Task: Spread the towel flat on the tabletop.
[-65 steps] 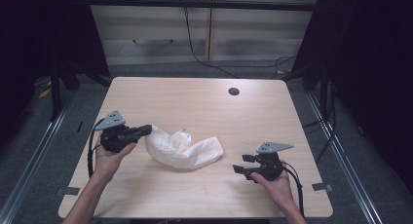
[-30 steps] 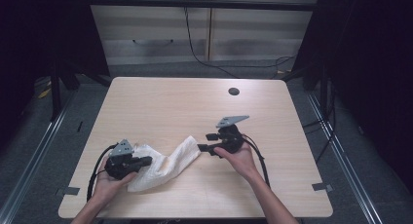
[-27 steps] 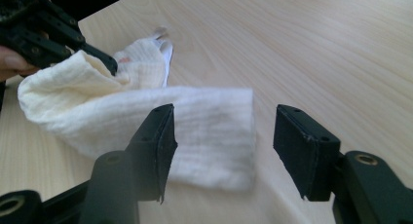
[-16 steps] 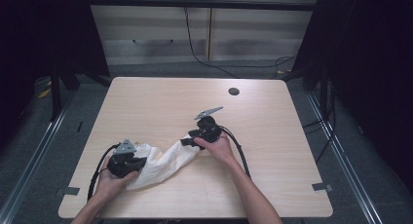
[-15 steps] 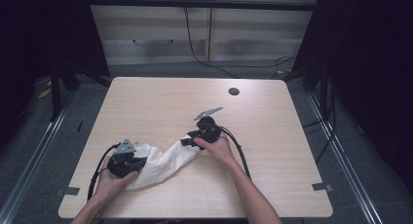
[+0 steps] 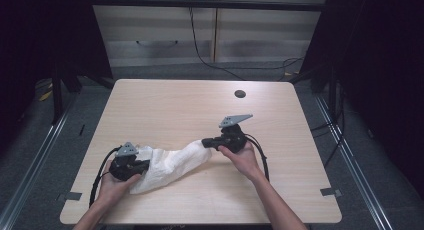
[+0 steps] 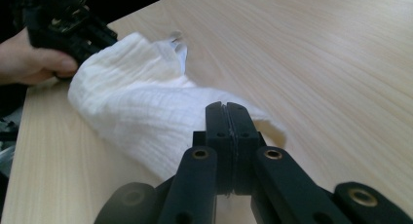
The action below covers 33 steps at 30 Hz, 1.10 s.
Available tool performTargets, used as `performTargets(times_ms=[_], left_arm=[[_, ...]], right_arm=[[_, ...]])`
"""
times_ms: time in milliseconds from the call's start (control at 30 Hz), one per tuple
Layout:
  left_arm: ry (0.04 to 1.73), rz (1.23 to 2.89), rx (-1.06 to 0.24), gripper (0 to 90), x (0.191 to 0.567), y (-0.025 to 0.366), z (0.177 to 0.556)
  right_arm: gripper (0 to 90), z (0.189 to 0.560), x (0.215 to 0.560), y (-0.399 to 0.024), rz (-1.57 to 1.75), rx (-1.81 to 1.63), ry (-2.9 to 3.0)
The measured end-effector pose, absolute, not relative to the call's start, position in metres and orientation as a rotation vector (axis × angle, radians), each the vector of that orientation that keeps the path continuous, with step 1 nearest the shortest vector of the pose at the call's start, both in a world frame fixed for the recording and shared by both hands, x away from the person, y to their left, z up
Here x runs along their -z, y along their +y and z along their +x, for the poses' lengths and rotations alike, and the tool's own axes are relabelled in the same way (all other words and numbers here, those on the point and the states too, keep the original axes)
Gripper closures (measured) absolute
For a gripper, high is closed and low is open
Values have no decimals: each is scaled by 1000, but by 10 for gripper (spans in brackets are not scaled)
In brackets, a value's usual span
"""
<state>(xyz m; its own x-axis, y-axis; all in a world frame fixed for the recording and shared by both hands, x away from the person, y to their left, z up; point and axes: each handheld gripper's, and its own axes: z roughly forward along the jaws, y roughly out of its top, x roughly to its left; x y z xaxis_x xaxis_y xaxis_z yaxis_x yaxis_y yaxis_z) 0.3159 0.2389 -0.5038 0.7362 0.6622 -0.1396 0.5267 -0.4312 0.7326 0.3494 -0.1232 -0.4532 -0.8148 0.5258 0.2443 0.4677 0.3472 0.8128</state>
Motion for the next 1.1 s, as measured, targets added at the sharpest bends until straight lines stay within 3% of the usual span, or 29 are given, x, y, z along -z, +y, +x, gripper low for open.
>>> performTargets(times_ms=[300, 800, 1033, 1100], left_arm=[[907, 2130, -232, 876, 503, 239, 315], [902, 2137, -238, 875, 502, 241, 314], [908, 2127, -228, 873, 503, 241, 316], [911, 2123, -229, 872, 504, 241, 317]], right_arm=[[900, 299, 460, -158, 906, -1385, 2594], [893, 260, 501, -173, 989, -1247, 2680], [684, 265, 491, -184, 1029, -1312, 2616], [684, 268, 487, -186, 1034, -1337, 2586]])
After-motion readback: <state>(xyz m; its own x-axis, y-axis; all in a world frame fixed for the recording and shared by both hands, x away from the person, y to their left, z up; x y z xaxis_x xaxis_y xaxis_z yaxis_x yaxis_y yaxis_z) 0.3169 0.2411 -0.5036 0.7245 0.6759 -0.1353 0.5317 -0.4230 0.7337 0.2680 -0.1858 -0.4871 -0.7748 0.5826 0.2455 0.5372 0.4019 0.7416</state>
